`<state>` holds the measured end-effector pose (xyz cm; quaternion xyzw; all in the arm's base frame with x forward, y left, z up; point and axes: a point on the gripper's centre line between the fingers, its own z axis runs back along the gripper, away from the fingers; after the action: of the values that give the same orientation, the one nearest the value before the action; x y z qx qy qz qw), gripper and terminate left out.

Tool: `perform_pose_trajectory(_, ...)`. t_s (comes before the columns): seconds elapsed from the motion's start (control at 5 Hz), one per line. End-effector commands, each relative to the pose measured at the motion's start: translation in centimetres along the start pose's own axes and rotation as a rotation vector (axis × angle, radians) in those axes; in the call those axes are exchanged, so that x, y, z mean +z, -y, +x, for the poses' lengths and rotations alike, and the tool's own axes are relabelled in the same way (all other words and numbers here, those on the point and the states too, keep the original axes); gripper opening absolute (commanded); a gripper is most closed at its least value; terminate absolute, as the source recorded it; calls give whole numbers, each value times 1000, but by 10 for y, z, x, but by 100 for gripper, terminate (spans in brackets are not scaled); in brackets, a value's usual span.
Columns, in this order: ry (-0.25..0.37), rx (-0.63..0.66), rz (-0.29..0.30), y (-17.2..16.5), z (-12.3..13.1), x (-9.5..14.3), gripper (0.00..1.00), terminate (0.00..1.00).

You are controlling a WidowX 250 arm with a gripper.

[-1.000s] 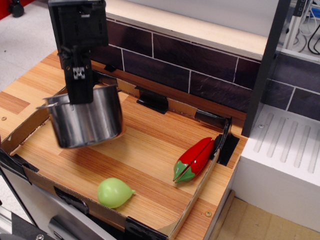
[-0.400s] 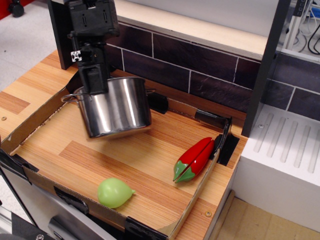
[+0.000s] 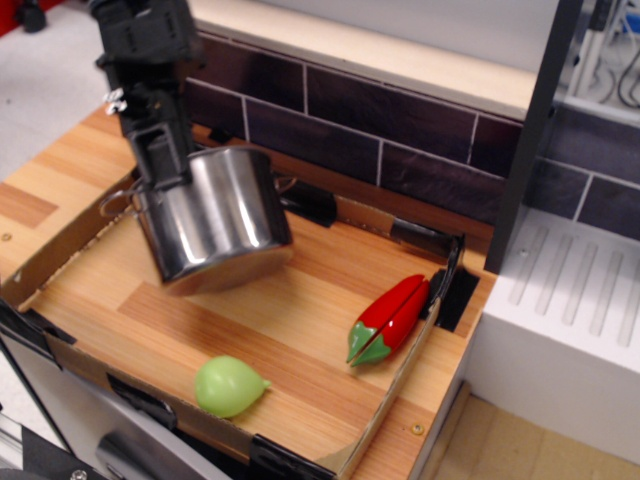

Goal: Topple metal pot

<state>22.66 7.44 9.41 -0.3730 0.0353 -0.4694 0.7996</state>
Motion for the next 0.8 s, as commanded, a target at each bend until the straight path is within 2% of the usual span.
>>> perform_pose_trajectory(0.0,-33,93,299,-22,-33,31,100,0)
perform_pose_trajectory(0.4,-52,142,424,-43,-46,50,100,0)
perform_pose_trajectory(0.6,-43,117,611,-35,-42,64,100,0)
